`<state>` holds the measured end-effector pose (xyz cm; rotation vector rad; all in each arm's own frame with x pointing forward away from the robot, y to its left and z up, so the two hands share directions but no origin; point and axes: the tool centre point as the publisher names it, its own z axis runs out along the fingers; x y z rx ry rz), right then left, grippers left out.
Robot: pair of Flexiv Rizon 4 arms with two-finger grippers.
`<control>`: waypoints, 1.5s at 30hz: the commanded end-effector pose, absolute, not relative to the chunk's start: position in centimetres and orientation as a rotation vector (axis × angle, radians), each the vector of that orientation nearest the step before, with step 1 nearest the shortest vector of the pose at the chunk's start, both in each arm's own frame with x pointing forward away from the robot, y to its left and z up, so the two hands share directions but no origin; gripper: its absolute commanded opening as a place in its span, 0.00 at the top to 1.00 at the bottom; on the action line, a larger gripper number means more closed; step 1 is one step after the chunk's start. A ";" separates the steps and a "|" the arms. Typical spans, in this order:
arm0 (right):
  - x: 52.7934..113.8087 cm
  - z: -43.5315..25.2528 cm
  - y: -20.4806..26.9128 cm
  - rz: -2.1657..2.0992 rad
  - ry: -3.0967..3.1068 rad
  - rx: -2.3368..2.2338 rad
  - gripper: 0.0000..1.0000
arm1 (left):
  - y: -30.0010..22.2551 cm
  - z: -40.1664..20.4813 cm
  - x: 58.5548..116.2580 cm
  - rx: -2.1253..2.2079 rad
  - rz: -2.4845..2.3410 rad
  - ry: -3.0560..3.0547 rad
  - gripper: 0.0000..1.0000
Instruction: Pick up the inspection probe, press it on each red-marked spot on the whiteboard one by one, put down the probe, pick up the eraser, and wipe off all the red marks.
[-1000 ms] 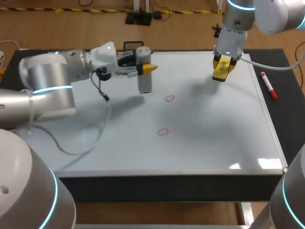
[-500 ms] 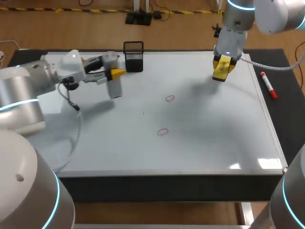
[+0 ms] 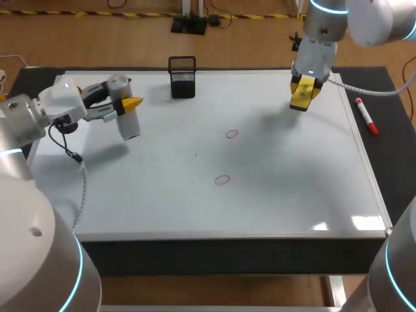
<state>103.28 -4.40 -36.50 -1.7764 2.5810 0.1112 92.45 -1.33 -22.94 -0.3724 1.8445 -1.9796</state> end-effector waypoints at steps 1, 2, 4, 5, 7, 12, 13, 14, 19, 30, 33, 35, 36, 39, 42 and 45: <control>103.4 -36.4 -4.4 0.108 2.582 -1.781 1.00 | -1.4 -23.0 92.1 -0.384 -1.971 1.828 1.00; 103.4 -36.4 -4.4 0.108 2.582 -1.781 1.00 | -1.4 -23.0 92.1 -0.384 -1.971 1.828 1.00; 103.4 -36.4 -4.4 0.108 2.582 -1.781 1.00 | -1.4 -23.0 92.1 -0.384 -1.971 1.828 1.00; 103.1 -36.4 -4.0 0.105 2.581 -1.789 1.00 | -1.4 -23.0 92.1 -0.384 -1.971 1.828 1.00; 102.8 -36.5 -3.3 0.085 2.564 -1.820 1.00 | -1.4 -23.0 92.1 -0.384 -1.971 1.828 1.00; 101.1 -37.0 0.0 0.081 2.509 -1.907 1.00 | -1.4 -23.0 92.1 -0.384 -1.971 1.828 1.00; 100.9 -37.3 0.7 0.082 2.492 -1.937 1.00 | -1.4 -23.0 92.1 -0.384 -1.971 1.828 1.00; 100.5 -37.5 1.6 0.087 2.474 -1.958 1.00 | -1.4 -23.0 92.1 -0.384 -1.971 1.828 1.00; 98.0 -37.7 6.0 0.092 2.378 -2.065 1.00 | -1.4 -23.0 92.1 -0.384 -1.971 1.828 1.00; 92.7 -37.6 13.8 0.120 2.188 -2.257 1.00 | -1.4 -23.0 92.1 -0.384 -1.971 1.828 1.00; 91.8 -37.8 15.4 0.137 2.137 -2.305 1.00 | -1.4 -23.0 92.1 -0.384 -1.971 1.828 1.00; 91.4 -38.1 16.3 0.146 2.115 -2.334 1.00 | -1.4 -23.0 92.1 -0.384 -1.971 1.828 1.00; 91.3 -38.3 16.8 0.157 2.105 -2.346 1.00 | -1.4 -23.0 92.1 -0.384 -1.971 1.828 1.00; 91.1 -38.8 18.0 0.176 2.083 -2.373 1.00 | -1.4 -23.0 92.1 -0.384 -1.971 1.828 1.00; 90.9 -39.3 19.1 0.176 2.055 -2.400 1.00 | -1.4 -23.0 92.1 -0.384 -1.971 1.828 1.00; 91.1 -39.5 19.9 0.192 2.039 -2.405 1.00 | -1.4 -23.0 92.1 -0.384 -1.971 1.828 1.00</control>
